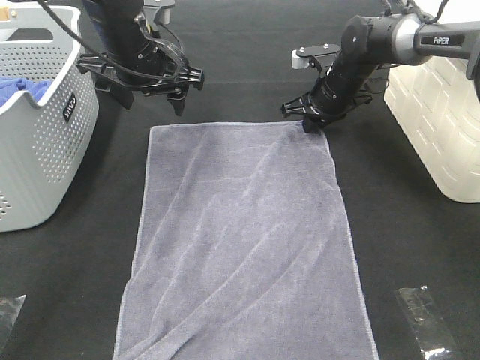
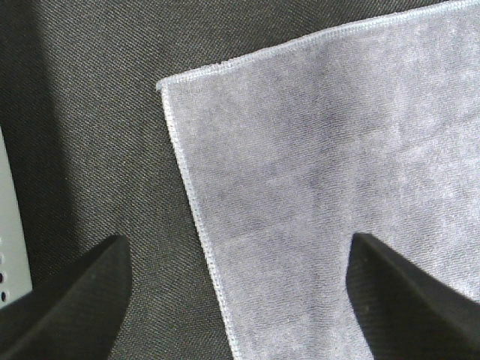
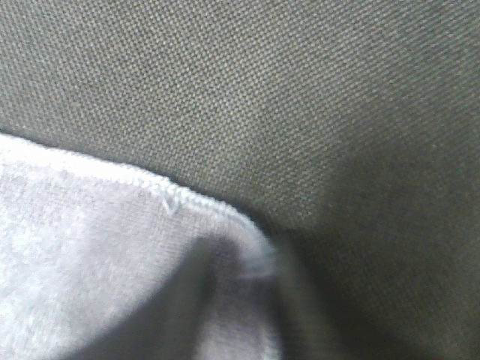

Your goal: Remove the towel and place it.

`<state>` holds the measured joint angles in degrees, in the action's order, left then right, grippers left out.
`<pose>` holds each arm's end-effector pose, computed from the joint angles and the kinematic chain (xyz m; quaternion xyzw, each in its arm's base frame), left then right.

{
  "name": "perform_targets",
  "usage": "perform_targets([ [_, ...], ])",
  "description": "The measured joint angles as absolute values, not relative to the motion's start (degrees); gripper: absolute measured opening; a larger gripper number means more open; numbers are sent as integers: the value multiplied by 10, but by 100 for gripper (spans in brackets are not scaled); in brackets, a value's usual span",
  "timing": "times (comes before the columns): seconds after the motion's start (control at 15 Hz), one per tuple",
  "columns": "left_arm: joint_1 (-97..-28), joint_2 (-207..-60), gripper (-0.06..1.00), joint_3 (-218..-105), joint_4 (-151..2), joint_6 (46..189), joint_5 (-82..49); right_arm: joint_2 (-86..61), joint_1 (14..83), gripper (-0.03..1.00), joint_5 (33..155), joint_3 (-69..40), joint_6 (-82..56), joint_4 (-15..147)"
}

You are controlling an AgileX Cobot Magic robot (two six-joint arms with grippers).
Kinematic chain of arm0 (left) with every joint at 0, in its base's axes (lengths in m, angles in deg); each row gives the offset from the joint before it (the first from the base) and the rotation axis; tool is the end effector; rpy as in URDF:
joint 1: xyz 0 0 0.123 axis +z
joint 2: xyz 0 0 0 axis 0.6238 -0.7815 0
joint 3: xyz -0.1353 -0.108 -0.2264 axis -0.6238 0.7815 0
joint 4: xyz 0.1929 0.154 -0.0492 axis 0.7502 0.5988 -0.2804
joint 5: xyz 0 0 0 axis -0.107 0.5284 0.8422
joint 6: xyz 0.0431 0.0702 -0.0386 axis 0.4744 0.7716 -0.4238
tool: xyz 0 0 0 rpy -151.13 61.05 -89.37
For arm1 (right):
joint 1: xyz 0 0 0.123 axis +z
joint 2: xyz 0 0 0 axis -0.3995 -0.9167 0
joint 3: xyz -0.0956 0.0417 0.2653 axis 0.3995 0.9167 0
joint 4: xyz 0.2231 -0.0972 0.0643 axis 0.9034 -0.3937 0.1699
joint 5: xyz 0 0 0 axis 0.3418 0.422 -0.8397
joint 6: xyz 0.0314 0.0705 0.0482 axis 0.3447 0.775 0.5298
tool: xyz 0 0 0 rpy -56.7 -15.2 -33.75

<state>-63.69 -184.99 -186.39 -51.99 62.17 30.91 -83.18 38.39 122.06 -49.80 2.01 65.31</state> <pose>0.4368 -0.1918 0.2079 0.0698 0.9736 -0.0136 0.2169 0.5141 0.1432 0.0985 -0.1545 0.9551 0.0621 0.2451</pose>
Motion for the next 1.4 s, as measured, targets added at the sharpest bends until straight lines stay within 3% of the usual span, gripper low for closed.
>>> perform_targets([
  [0.13, -637, -1850, 75, -1864, -518, 623, 309, -832, 384, 0, 1222, -498, 20, 654],
  [0.8, -625, -1887, 73, -1879, -463, 606, 273, -832, 384, 0, 1338, -611, 48, 590],
  [1.0, -592, -1941, 71, -1938, -514, 607, 271, -832, 384, 0, 1339, -611, 48, 588],
  [1.4, -589, -2042, 71, -2063, -537, 622, 307, -832, 384, 0, 1340, -611, 48, 584],
])
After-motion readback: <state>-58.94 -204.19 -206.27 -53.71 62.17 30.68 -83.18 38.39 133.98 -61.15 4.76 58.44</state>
